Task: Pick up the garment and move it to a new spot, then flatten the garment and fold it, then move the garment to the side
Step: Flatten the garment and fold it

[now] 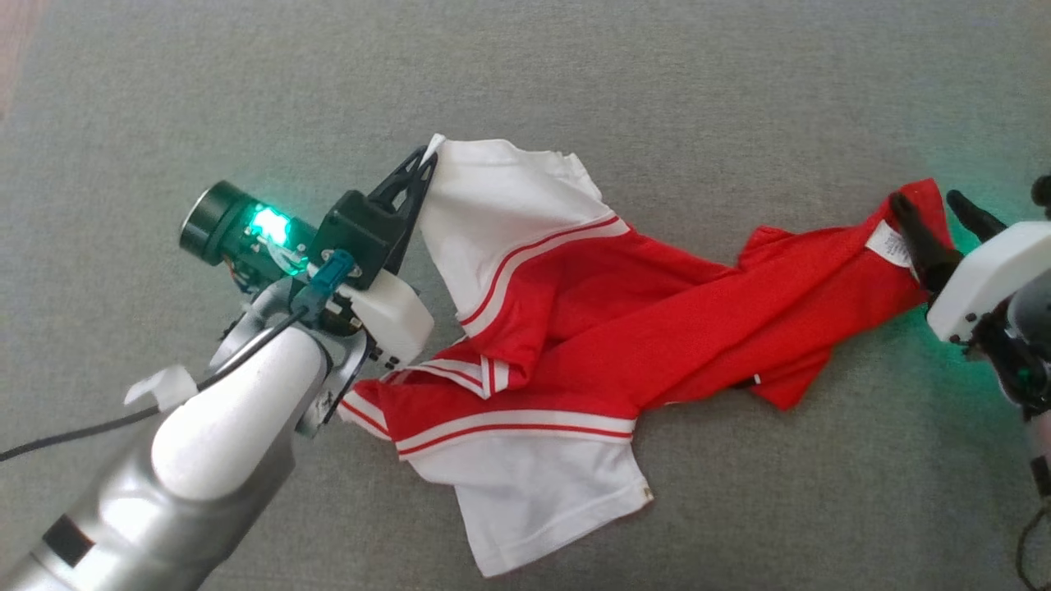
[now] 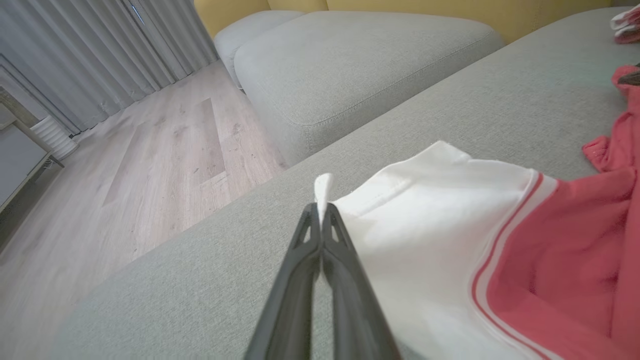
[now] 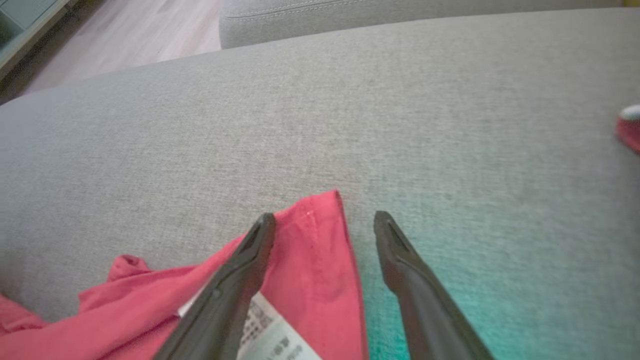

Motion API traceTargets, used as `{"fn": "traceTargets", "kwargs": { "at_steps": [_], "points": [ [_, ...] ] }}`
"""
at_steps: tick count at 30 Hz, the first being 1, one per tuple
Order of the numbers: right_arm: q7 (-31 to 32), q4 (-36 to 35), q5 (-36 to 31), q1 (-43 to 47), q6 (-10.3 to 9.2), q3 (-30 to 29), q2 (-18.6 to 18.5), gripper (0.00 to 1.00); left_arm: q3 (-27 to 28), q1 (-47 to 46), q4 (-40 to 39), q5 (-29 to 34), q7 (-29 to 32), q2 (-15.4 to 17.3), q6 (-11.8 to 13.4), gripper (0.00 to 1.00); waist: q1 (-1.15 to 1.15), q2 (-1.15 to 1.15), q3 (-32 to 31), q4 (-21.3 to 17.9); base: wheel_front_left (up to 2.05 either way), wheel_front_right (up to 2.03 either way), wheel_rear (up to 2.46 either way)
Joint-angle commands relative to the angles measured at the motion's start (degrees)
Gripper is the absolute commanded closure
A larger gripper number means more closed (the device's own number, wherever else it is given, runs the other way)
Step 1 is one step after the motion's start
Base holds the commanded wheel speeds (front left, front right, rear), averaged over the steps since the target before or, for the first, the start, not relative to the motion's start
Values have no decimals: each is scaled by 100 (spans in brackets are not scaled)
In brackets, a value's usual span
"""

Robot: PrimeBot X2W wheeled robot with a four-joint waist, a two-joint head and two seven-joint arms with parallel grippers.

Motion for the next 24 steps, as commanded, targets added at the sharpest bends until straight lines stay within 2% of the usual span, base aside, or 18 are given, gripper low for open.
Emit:
{"fn": "traceTargets", "kwargs": {
  "at_steps": [1, 2, 3, 5, 11, 19, 24],
  "points": [
    [21, -103, 65, -132, -5, 100, -183, 0, 250, -193, -169, 2, -28, 227, 42, 100, -1, 0, 21, 26, 0, 0, 0],
    [29, -49, 103, -159, -5, 132, -208, 0, 250, -197, -163, 3, -31, 239, 43, 100, -1, 0, 31, 41, 0, 0, 0],
    [25, -6, 130, -185, -5, 175, -234, 19, 251, -204, -155, 8, -36, 253, 48, 100, -1, 0, 39, 53, 0, 0, 0],
    [-44, 54, 209, -245, -5, 242, -266, 100, 248, -210, -138, 4, -42, 270, 46, 100, -1, 0, 51, 72, 0, 0, 0],
    [-768, 125, 218, -427, -5, 422, -443, 100, 282, -257, -46, 31, -217, 382, 36, 100, -1, 0, -37, 64, 0, 0, 0],
    [-1642, 100, 328, -638, -5, 469, -593, 100, 519, -588, 117, 165, -787, 687, 24, 100, -1, 0, -374, -69, 0, 0, 0],
    [-1932, -342, 601, -298, -5, 324, -842, 100, 700, -747, 162, 16, -916, 786, -34, 100, -1, 0, -638, -187, 0, 0, 0]
  ]
}}
